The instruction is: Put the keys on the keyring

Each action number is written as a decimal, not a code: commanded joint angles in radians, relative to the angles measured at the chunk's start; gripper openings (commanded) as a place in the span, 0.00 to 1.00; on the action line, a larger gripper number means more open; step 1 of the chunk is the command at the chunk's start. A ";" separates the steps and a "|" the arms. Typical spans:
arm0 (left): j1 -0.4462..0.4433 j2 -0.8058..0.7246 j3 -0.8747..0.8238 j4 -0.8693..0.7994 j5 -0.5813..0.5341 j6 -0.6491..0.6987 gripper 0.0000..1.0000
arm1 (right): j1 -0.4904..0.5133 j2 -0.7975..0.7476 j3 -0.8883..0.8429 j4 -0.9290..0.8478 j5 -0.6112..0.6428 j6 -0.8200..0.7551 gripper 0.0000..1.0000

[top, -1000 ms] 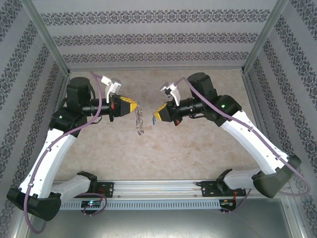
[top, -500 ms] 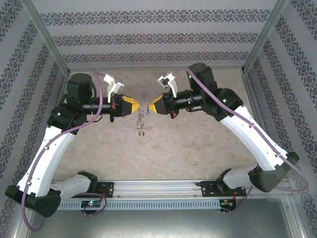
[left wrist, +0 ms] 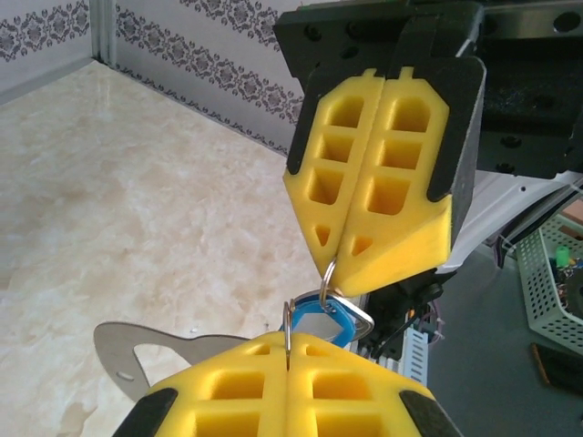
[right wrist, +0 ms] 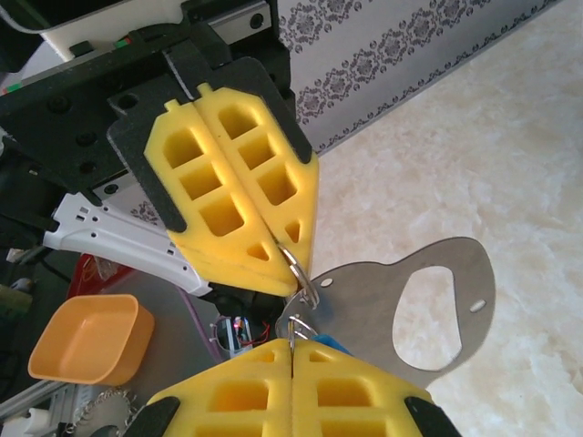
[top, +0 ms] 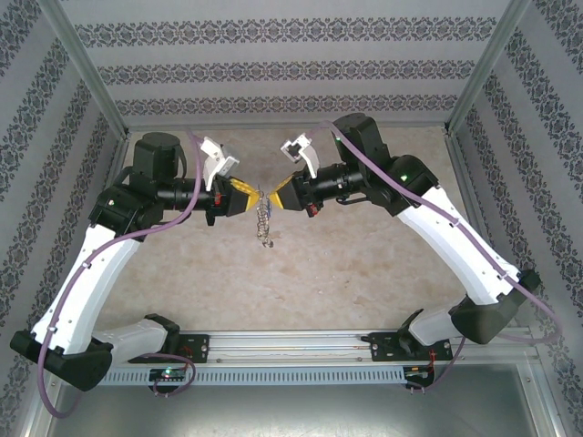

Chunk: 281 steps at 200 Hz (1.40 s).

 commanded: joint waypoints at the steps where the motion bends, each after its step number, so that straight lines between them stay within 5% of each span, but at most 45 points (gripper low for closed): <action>1: -0.022 0.003 0.043 -0.054 -0.036 0.066 0.00 | 0.009 0.020 0.041 -0.017 -0.015 0.010 0.00; 91: -0.091 0.051 0.097 -0.139 -0.142 0.165 0.00 | 0.007 0.055 0.064 -0.055 -0.021 0.014 0.00; 281: -0.113 0.059 0.119 -0.161 -0.157 0.213 0.00 | -0.038 0.090 0.078 -0.077 -0.004 0.090 0.00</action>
